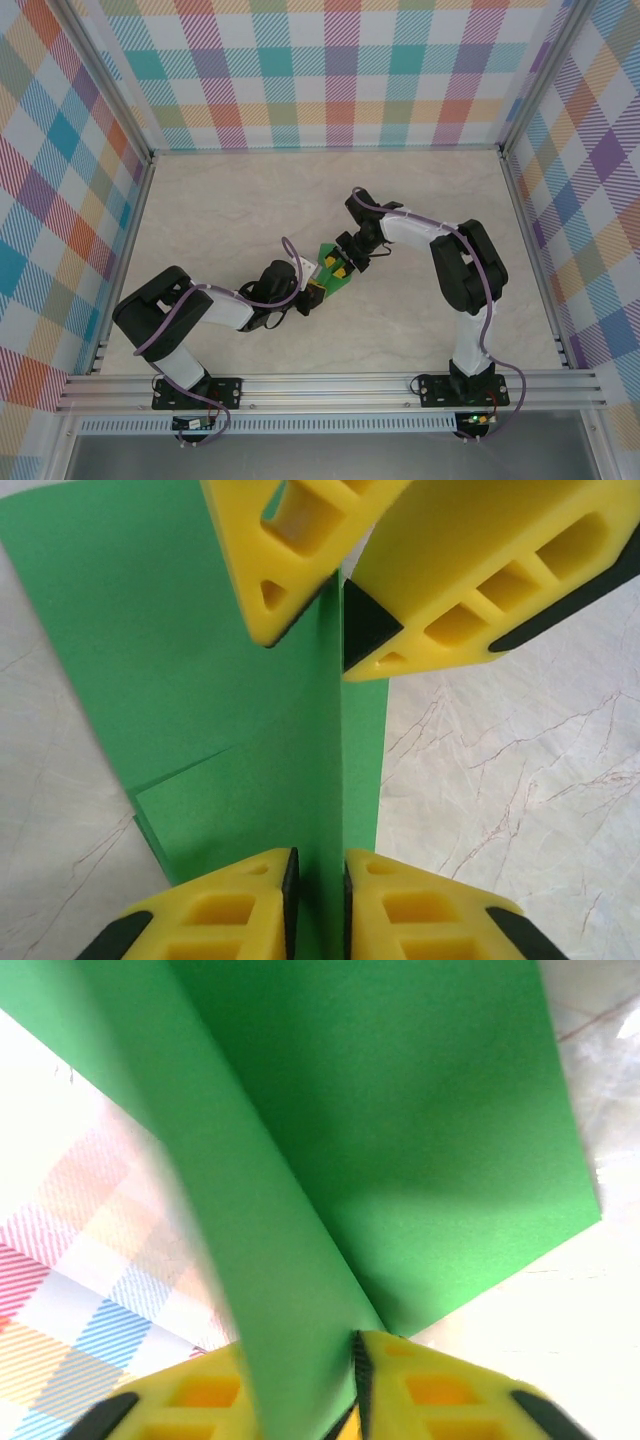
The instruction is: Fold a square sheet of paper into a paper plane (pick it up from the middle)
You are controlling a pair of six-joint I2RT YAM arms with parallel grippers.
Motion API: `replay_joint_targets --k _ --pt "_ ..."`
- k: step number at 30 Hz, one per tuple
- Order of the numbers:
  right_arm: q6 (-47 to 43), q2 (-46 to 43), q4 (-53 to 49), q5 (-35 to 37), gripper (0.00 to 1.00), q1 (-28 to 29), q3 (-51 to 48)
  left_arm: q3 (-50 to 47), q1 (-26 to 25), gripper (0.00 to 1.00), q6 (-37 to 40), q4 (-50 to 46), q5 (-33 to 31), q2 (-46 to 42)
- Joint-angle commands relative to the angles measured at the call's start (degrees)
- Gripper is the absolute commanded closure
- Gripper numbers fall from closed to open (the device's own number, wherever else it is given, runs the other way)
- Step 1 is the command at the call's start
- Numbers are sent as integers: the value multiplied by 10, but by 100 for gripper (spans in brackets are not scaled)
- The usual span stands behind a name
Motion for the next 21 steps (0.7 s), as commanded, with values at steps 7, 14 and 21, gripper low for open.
replay_joint_targets --k 7,14,21 --pt "-129 -91 53 88 42 0 -47 -6 4 87 -80 12 -9 -7" --pt "-197 -160 153 109 37 1 -147 -7 10 91 -191 11 -17 -11" --pt "-207 -147 270 47 48 5 -202 -7 26 92 -279 15 12 -20"
